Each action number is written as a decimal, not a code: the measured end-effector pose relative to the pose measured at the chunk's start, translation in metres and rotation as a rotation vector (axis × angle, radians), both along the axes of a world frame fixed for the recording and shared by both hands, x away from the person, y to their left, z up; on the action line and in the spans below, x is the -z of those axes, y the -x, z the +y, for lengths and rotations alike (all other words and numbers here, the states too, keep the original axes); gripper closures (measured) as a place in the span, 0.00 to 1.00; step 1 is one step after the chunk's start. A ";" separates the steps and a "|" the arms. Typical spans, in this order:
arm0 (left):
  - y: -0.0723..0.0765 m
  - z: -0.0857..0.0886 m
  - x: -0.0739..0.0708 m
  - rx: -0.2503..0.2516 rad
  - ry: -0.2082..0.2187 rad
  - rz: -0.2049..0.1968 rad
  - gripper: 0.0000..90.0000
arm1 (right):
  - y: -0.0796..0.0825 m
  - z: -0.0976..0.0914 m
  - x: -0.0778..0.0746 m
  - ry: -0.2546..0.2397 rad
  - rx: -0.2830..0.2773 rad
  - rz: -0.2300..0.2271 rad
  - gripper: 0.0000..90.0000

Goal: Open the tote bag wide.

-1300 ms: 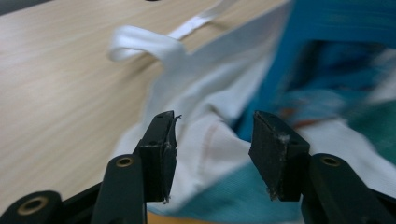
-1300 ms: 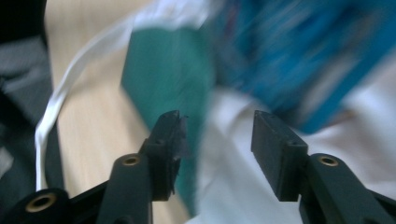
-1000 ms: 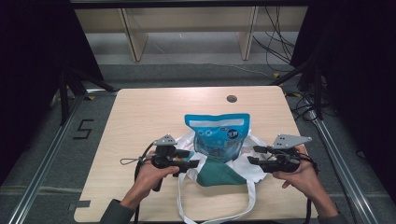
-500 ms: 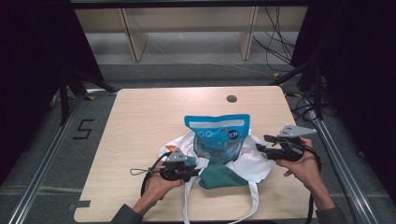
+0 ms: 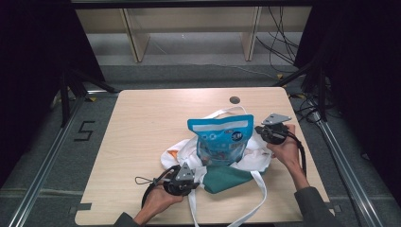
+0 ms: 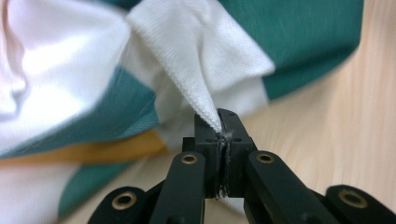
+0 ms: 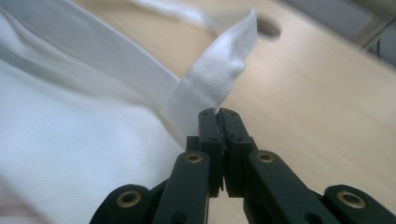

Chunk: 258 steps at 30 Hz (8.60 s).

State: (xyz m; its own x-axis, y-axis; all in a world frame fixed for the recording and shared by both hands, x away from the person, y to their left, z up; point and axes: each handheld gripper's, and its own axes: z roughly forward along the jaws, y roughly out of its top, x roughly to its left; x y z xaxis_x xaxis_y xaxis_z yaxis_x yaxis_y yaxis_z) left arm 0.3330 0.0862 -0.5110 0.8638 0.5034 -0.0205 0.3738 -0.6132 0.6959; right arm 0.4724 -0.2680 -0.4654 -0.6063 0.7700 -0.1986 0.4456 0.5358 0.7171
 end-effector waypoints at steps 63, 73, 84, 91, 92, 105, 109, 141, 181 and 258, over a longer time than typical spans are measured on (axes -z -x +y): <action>-0.114 0.041 0.002 -0.306 0.088 0.005 0.89 | 0.102 0.087 0.026 0.045 -0.411 0.145 0.96; -0.152 0.046 0.000 -0.363 0.053 -0.023 0.87 | 0.068 0.099 0.029 0.034 -0.360 0.122 0.95; -0.156 0.048 0.000 -0.379 0.064 -0.037 0.84 | 0.060 0.099 0.029 0.027 -0.329 0.098 0.93; -0.154 0.049 -0.001 -0.378 0.051 -0.033 0.83 | 0.062 0.098 0.029 0.018 -0.320 0.100 0.90; -0.154 0.050 -0.002 -0.386 0.062 -0.029 0.82 | 0.062 0.097 0.029 0.012 -0.322 0.104 0.89; -0.129 0.060 -0.053 -0.449 0.281 -0.070 0.63 | 0.069 0.042 -0.026 -0.172 -0.268 0.071 0.81; -0.128 0.039 -0.043 -0.362 0.214 -0.058 0.78 | 0.059 0.031 -0.019 -0.149 -0.182 0.058 0.89; -0.134 0.011 0.002 -0.336 -0.024 -0.132 0.99 | 0.036 0.058 0.040 0.031 -0.121 0.101 0.98; -0.064 0.040 -0.054 -0.296 0.236 -0.092 0.39 | 0.071 0.018 -0.018 -0.243 -0.094 0.059 0.49; 0.054 0.032 -0.004 -0.113 0.109 -0.088 0.17 | 0.191 0.011 0.032 -0.034 -0.198 0.125 0.31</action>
